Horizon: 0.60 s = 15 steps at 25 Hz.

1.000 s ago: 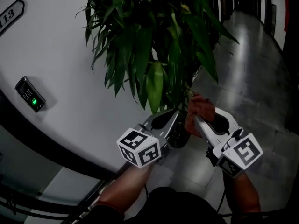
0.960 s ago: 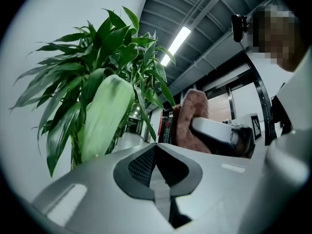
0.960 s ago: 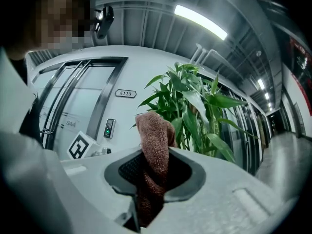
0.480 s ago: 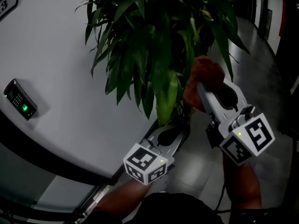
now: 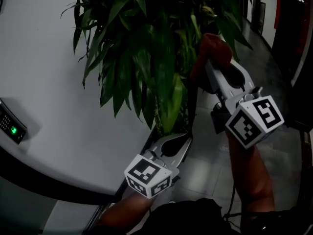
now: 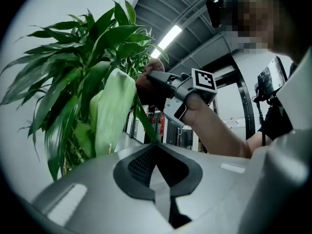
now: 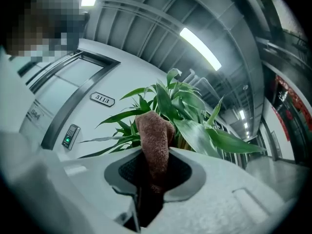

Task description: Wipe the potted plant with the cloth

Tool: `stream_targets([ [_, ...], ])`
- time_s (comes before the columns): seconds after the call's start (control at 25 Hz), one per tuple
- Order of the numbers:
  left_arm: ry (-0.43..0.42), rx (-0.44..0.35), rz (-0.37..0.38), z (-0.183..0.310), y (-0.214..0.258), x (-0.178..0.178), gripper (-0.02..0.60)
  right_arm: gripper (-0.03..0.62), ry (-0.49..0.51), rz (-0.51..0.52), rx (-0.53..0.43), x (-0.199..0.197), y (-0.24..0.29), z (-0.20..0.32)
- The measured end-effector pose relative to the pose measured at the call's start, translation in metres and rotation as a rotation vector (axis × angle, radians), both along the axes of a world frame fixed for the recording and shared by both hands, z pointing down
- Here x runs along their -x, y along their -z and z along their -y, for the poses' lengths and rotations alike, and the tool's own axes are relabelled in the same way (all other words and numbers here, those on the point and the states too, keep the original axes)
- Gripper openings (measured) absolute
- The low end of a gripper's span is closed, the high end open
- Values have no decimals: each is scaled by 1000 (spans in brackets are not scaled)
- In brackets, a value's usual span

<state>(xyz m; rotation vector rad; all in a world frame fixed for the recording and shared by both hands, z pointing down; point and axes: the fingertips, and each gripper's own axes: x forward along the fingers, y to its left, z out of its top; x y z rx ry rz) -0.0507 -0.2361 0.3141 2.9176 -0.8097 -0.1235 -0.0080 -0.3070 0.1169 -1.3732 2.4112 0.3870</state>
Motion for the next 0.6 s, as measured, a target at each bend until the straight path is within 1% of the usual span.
stream_targets([
  [0.16,-32,17,-28,-2,-1,-3,15,71,-1,-39,17,8,-1,9],
  [0.32,-35,38,-60,-2,-4,-9,15,71,29,-89,60,17,-14,18],
  [0.48,5,21,-67,-1,-6,-14,15,71,70,-158,88,27,-30,21],
  [0.6,44,18,-68,2,-8,-17,15,71,101,-181,111,27,-42,24],
])
